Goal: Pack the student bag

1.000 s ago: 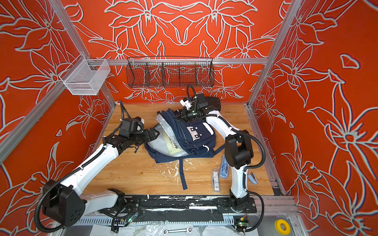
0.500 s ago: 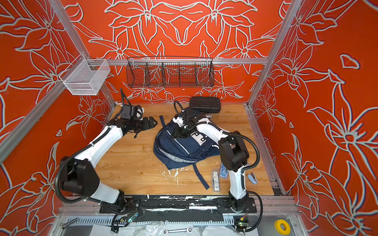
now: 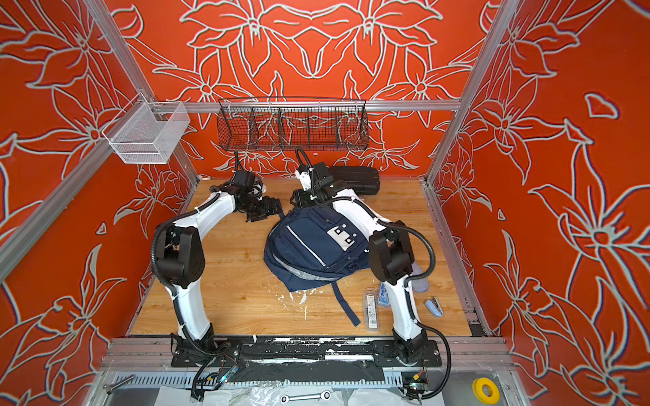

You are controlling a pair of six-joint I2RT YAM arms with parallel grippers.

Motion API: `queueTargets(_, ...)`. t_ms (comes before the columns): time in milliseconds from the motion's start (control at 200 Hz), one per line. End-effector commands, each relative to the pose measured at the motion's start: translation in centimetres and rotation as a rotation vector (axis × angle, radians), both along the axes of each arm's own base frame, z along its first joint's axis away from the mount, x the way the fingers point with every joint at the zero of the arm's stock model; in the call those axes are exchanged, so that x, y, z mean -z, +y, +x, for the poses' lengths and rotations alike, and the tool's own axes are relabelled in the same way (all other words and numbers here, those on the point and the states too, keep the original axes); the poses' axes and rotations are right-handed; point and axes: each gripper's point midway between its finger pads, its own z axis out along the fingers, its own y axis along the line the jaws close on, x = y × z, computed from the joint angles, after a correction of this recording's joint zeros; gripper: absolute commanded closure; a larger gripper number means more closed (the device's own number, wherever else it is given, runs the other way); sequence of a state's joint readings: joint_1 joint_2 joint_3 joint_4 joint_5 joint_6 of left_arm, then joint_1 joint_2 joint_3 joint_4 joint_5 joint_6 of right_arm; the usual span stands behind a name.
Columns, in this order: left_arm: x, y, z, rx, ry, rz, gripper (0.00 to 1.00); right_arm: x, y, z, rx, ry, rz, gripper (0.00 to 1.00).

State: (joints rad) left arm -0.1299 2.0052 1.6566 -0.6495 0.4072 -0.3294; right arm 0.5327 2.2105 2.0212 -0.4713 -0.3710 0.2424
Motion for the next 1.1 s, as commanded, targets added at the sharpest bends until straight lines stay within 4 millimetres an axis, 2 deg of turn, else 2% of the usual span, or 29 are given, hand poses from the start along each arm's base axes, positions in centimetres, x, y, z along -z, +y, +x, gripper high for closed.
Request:
queueTargets(0, 1.1, -0.2, 0.1, 0.019, 0.052, -0.019, 0.28, 4.2, 0.1, 2.0, 0.033, 0.019, -0.076, 0.48)
queueTargets(95, 1.9, -0.4, 1.0, 0.036, 0.069, -0.031, 0.3, 6.4, 0.1, 2.2, 0.05, 0.073, -0.114, 0.49)
queueTargets(235, 3.7, -1.0, 1.4, 0.061, 0.121, -0.05, 0.37, 9.6, -1.2, 1.5, 0.095, 0.139, -0.2, 0.49)
queueTargets(390, 5.8, -1.1, 1.1, 0.061, 0.166, -0.056, 0.45, 11.7, -2.5, 0.2, 0.131, 0.2, -0.24, 0.5)
queueTargets(520, 6.5, -1.1, 1.1, 0.067, 0.177, -0.055, 0.53, 13.5, -2.5, -1.0, 0.108, 0.25, -0.242, 0.56)
queueTargets(646, 7.7, -1.1, 0.5, 0.078, 0.212, -0.055, 0.59, 14.9, -3.8, -1.8, 0.124, 0.295, -0.301, 0.61)
queueTargets(736, 8.7, -1.1, -0.4, 0.084, 0.241, -0.055, 0.65, 15.0, -4.4, -1.9, 0.137, 0.304, -0.31, 0.65)
queueTargets(816, 9.3, -1.3, -0.9, 0.092, 0.263, -0.075, 0.79, 14.8, -4.5, -1.7, 0.149, 0.309, -0.293, 0.67)
queueTargets(906, 9.2, -1.9, -1.1, 0.108, 0.269, -0.117, 1.0, 13.4, -4.0, -1.1, 0.168, 0.296, -0.241, 0.65)
queueTargets(986, 8.4, -2.3, -1.1, 0.114, 0.248, -0.15, 1.0, 11.5, -3.4, -0.1, 0.224, 0.297, -0.147, 0.55)
queueTargets(1096, 6.8, -2.8, -1.3, 0.114, 0.189, -0.184, 1.0, 8.7, -2.9, 1.4, 0.345, 0.333, -0.008, 0.47)
